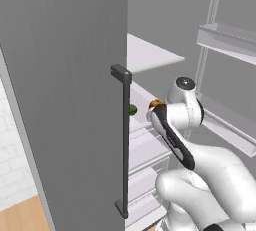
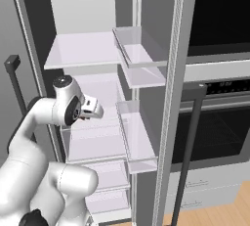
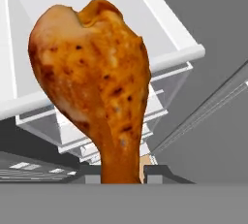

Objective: Place one avocado and one chicken drumstick in each tupperware on the nearby counter, to pack two identical lunches.

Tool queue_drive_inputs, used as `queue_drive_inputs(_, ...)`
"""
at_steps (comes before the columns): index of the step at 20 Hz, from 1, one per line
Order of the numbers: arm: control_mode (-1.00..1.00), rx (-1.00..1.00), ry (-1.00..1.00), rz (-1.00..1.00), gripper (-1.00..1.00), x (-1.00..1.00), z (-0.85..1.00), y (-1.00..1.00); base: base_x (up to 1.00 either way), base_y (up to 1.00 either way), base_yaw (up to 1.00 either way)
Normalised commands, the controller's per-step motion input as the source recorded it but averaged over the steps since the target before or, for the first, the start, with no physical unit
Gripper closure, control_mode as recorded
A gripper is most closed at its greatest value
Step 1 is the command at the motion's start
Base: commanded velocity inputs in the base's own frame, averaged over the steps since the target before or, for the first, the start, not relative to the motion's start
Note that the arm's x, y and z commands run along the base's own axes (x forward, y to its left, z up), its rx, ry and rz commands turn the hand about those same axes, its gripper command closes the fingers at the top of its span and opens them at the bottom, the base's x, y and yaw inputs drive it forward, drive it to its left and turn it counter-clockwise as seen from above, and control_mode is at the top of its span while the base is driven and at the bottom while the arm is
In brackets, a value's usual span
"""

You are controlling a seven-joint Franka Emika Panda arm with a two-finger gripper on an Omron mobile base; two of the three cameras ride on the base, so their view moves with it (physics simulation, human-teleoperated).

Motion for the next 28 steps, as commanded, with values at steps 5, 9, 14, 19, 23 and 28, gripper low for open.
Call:
queue_drive_inputs(5,-1.0,0.07,0.04,0.0,1.0,-1.0,0.61,0.0,0.0,0.0,0.0)
queue_drive_inputs(9,-1.0,0.05,0.01,0.0,1.0,-1.0,0.6,0.0,0.0,0.0,0.0)
queue_drive_inputs(14,-1.0,0.02,0.0,0.0,1.0,-1.0,0.28,0.0,0.0,0.0,0.0)
queue_drive_inputs(19,-1.0,0.0,-0.18,0.0,1.0,-1.0,0.0,0.0,0.0,0.0,0.0)
queue_drive_inputs(23,-1.0,-0.06,-0.33,0.0,1.0,-0.57,-0.23,0.04,0.0,0.0,0.0)
queue_drive_inputs(28,-1.0,-0.04,-0.11,0.0,1.0,-0.02,-0.21,0.02,0.0,0.0,0.0)
